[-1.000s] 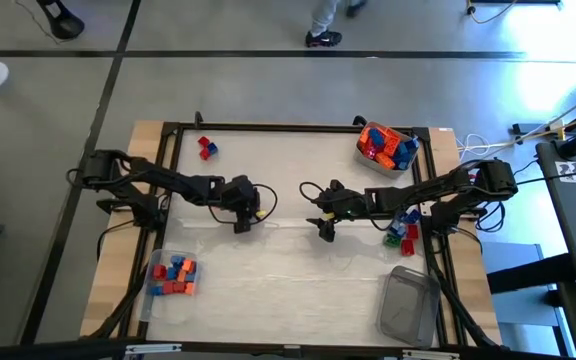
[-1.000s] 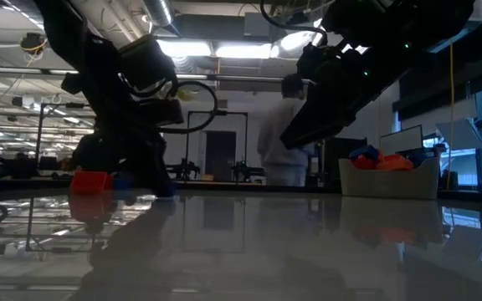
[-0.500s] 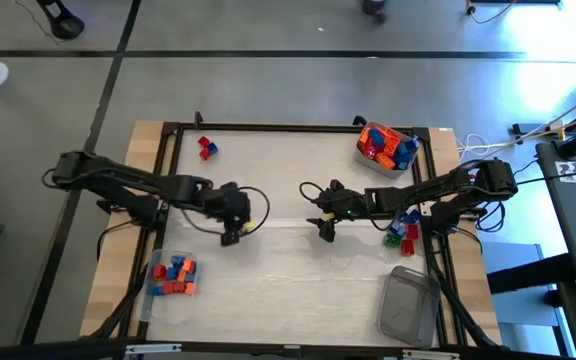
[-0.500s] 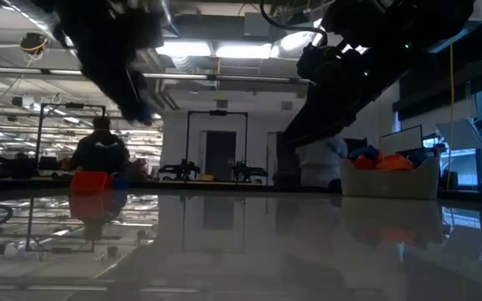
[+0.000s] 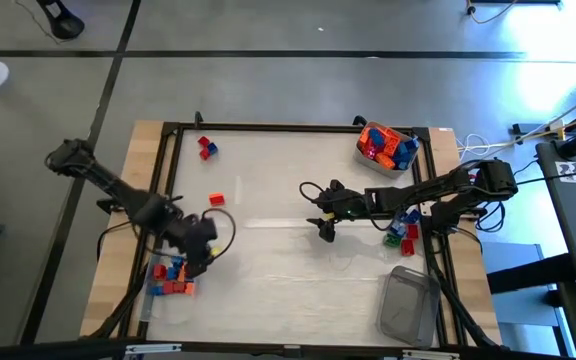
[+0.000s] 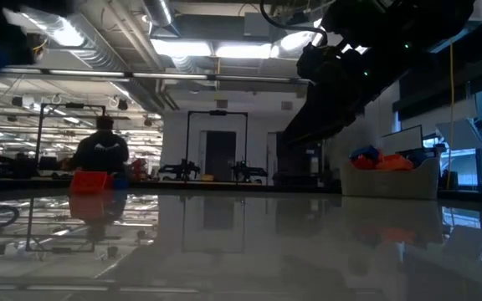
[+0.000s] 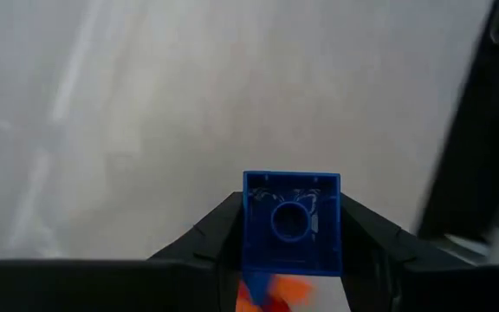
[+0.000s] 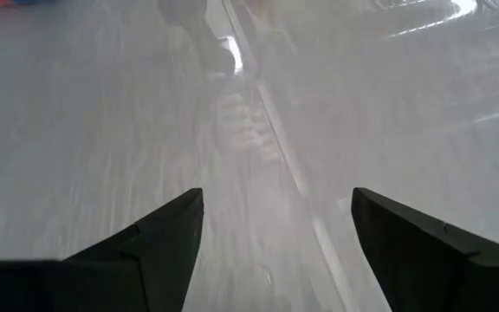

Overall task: Sort blocks by size
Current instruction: Put the blue game piece into the transparent bin

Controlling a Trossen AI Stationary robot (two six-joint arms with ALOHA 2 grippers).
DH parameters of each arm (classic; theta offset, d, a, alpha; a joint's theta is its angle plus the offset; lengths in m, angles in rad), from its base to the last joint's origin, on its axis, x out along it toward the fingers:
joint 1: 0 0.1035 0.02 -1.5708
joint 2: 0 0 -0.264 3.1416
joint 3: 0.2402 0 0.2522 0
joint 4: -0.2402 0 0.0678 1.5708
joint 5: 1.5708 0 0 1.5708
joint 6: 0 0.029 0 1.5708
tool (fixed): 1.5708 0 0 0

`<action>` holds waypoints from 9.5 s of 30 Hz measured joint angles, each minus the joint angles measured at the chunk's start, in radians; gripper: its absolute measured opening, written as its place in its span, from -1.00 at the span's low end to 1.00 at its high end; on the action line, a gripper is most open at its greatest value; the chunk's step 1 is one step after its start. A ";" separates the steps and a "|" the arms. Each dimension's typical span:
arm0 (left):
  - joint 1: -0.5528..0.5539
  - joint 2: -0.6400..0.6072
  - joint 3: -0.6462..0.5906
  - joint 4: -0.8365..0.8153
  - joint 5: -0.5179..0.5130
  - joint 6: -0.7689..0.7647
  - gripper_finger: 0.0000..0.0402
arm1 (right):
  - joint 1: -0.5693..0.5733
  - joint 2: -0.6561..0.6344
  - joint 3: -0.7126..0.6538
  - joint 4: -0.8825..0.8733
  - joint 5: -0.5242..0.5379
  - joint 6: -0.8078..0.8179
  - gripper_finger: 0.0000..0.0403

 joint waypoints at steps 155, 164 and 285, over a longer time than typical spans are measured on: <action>0.535 0.135 -0.186 1.349 -0.010 1.366 0.05 | 0.000 -0.390 0.002 -0.246 -0.105 0.259 -0.54; 0.455 0.233 -0.186 1.520 -0.020 1.620 0.05 | 0.000 -0.335 0.002 0.182 -0.245 0.195 -0.54; -0.107 0.291 0.302 -0.095 -0.267 0.283 -0.30 | 0.251 -0.375 -0.260 0.084 -0.008 0.059 -0.12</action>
